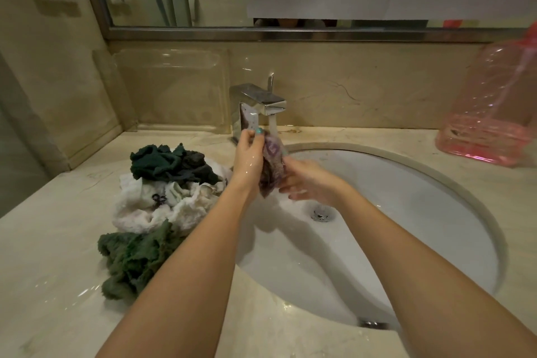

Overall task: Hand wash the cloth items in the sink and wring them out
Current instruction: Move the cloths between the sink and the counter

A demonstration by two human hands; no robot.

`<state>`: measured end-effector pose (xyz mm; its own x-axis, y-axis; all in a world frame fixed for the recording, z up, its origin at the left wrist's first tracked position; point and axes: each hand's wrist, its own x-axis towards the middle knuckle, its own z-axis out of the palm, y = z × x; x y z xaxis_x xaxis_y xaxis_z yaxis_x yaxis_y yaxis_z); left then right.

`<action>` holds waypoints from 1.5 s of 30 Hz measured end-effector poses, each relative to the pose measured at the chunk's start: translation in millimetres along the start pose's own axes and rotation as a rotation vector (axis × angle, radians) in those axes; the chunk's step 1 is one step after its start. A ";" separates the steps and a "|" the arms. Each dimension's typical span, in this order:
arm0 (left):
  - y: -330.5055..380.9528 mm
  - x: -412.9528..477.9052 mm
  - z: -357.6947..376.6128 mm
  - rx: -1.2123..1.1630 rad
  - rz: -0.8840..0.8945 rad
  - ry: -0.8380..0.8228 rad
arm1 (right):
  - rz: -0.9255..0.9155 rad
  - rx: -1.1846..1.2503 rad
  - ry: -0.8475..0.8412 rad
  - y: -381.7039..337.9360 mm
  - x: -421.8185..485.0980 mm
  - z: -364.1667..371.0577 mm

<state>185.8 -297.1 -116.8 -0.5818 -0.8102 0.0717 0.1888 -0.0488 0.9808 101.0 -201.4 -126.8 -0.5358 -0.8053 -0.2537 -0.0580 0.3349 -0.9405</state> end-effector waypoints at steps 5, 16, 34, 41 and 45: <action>-4.5 11.4 -7.4 0.184 0.191 0.035 | -0.160 0.262 0.180 -7.2 3.6 -18.2; -10.9 20.4 -13.0 0.361 0.279 0.070 | -0.184 0.262 0.209 -4.3 8.4 -33.9; -1.3 3.8 -12.4 0.648 0.017 -0.263 | -0.290 -0.057 0.177 -5.1 3.3 -30.9; -10.3 8.1 -18.0 0.542 -0.028 -0.314 | -0.398 0.038 0.368 -7.5 12.2 -19.7; -6.8 10.7 -6.7 0.119 -0.080 -0.169 | -0.421 0.032 0.449 -12.6 15.2 -4.1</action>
<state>183.6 -309.3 -123.9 -0.7175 -0.6965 0.0119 0.0473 -0.0317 0.9984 90.1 -215.9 -117.8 -0.7754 -0.5782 0.2539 -0.3199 0.0129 -0.9474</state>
